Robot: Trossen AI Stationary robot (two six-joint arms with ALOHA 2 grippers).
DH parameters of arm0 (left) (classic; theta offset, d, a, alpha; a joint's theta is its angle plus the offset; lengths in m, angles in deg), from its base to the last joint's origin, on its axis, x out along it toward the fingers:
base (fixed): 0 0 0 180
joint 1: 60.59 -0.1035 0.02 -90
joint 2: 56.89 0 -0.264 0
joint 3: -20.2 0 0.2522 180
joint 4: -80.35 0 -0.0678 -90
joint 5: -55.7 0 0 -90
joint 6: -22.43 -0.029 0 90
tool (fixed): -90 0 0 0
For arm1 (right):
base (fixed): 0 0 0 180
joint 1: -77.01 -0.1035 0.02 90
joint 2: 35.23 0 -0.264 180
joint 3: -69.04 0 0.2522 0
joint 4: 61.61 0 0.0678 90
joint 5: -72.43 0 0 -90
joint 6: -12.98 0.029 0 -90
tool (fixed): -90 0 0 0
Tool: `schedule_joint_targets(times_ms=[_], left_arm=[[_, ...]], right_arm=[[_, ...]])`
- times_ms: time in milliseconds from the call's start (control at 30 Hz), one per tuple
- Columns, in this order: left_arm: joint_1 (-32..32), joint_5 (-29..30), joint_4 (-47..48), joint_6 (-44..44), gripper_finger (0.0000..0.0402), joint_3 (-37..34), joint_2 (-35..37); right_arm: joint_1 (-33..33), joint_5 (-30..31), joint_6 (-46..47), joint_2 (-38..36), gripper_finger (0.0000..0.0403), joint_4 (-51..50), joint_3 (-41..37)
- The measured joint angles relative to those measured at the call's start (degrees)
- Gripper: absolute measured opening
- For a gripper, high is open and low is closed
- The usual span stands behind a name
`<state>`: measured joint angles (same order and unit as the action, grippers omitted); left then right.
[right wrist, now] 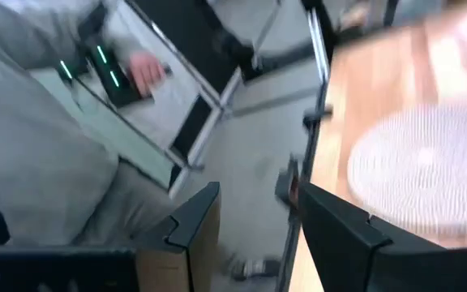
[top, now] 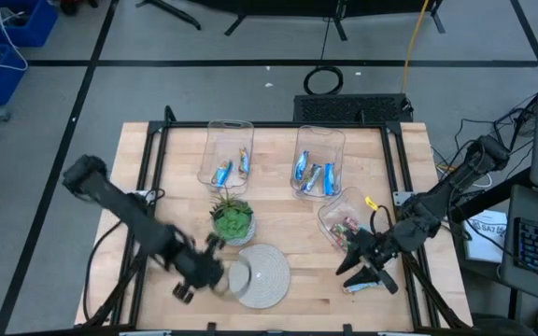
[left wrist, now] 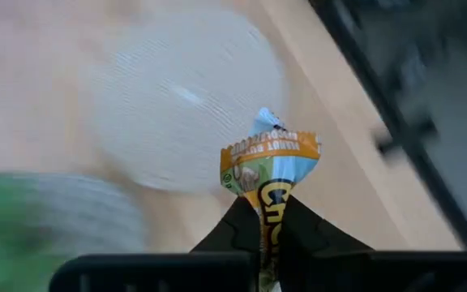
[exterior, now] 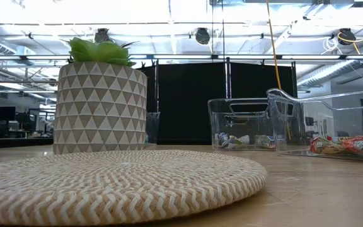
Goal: Pick and place Granola Bars by type
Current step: Put the yellow granola bar into the top left transparent bin
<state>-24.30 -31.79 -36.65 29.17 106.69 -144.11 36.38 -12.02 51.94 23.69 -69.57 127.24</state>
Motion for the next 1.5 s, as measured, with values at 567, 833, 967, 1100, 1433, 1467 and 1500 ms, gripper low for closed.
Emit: schedule_joint_targets(times_ms=[567,833,967,1100,1433,1467,1500], left_arm=[[-30.71,21.40,-1.38,-1.07,0.0014,16.46,13.39],[-45.68,24.03,-7.58,-0.37,0.0013,15.65,12.46],[-53.89,22.37,-5.14,0.68,0.0013,15.61,9.33],[-60.37,16.69,-3.97,0.22,0.0013,15.50,3.38],[-66.09,9.70,-4.45,5.32,0.0012,15.54,-9.13],[-66.24,9.53,-4.36,5.19,0.0012,15.54,-9.88],[-66.29,9.52,-4.32,5.18,0.0012,15.54,-10.57]], right_arm=[[-2.42,-2.46,3.33,19.51,0.0119,-31.49,21.61],[4.15,-13.75,2.10,27.85,0.0118,-38.66,25.68],[5.61,-14.36,2.22,30.36,0.0118,-41.17,25.68],[6.13,-13.52,0.86,33.32,0.0118,-47.83,25.73],[2.90,-22.38,0.27,42.37,0.0118,-51.83,25.73],[2.30,-22.29,0.05,43.13,0.0118,-51.92,25.74],[1.88,-22.12,-0.32,43.75,0.0118,-52.33,25.80]])
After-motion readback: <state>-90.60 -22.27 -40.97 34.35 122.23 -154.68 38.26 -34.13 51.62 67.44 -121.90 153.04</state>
